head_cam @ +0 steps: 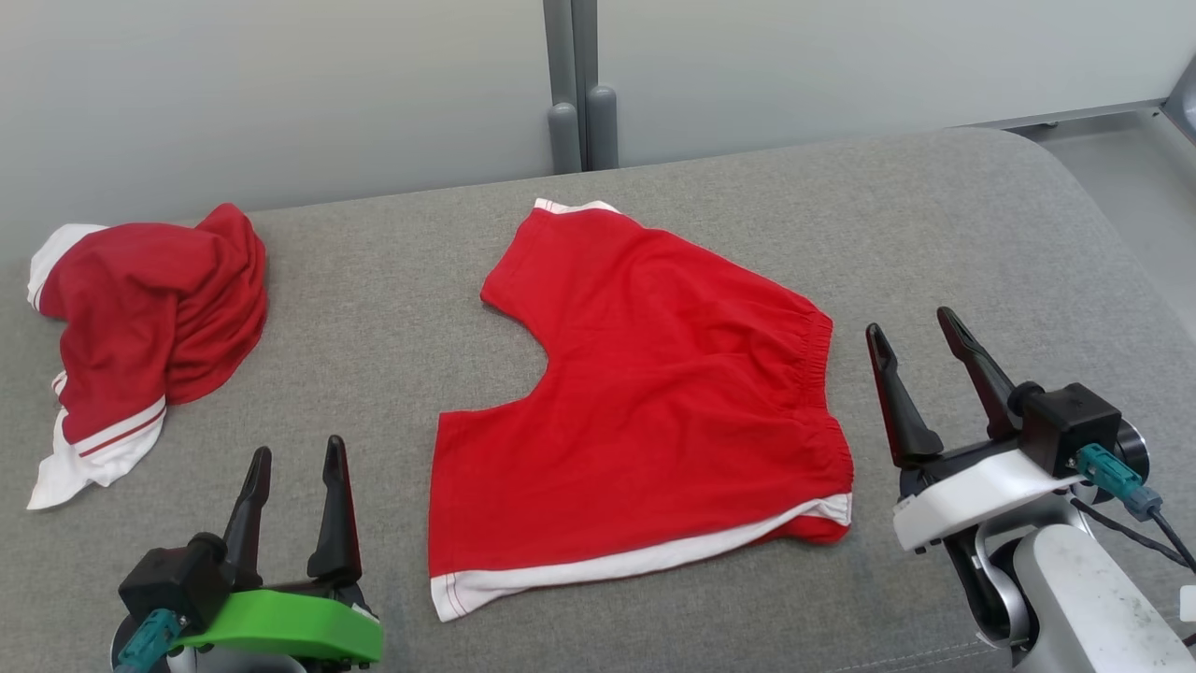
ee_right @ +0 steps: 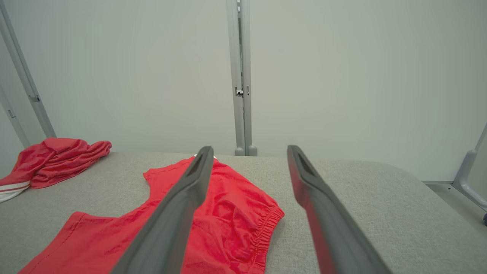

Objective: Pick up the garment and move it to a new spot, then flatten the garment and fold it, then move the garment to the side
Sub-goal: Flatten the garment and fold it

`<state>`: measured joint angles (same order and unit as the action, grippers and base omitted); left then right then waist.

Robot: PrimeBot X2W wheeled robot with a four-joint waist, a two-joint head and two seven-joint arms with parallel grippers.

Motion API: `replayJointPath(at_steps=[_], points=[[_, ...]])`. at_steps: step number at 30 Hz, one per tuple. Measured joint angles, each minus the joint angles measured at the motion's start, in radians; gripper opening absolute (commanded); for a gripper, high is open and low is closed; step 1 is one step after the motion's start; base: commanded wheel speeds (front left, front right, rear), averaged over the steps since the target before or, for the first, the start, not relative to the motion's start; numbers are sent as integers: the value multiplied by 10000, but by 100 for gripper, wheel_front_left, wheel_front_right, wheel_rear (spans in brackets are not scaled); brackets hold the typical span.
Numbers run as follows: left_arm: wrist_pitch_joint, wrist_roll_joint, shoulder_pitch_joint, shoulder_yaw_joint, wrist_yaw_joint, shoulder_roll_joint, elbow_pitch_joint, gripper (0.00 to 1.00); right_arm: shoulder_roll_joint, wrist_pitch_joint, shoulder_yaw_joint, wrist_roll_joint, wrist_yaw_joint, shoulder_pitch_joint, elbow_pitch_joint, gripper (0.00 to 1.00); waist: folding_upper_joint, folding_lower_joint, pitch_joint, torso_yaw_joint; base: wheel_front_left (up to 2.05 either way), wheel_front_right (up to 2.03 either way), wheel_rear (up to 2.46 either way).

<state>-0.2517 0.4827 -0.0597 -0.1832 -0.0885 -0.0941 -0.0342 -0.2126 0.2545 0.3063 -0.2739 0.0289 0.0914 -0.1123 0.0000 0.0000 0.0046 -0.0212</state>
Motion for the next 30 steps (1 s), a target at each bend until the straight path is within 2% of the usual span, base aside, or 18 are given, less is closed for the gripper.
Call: replayJointPath(at_steps=[6, 12, 19, 30], points=[[0, -38, -89, 19, -2, 77, 8, 100, 61, 0, -176, 25, -8, -25, 35, 100, 0, 0, 3, -18, 0, 0, 0], [391, -33, -698, -531, 4, 79, -752, 100, 40, 0, -247, 25, -46, -312, -198, 100, 0, 0, 40, -36, 0, 0, 0], [1262, 146, -927, -1001, 190, 79, -1549, 100, -17, 0, -311, -130, -301, -408, -621, 100, 0, 0, 269, -94, 0, 0, 0], [1649, 222, -864, -1354, 594, 82, -2180, 100, -23, 0, -374, -334, -639, -404, -1139, 100, 0, 0, 551, -273, 0, 0, 0]])
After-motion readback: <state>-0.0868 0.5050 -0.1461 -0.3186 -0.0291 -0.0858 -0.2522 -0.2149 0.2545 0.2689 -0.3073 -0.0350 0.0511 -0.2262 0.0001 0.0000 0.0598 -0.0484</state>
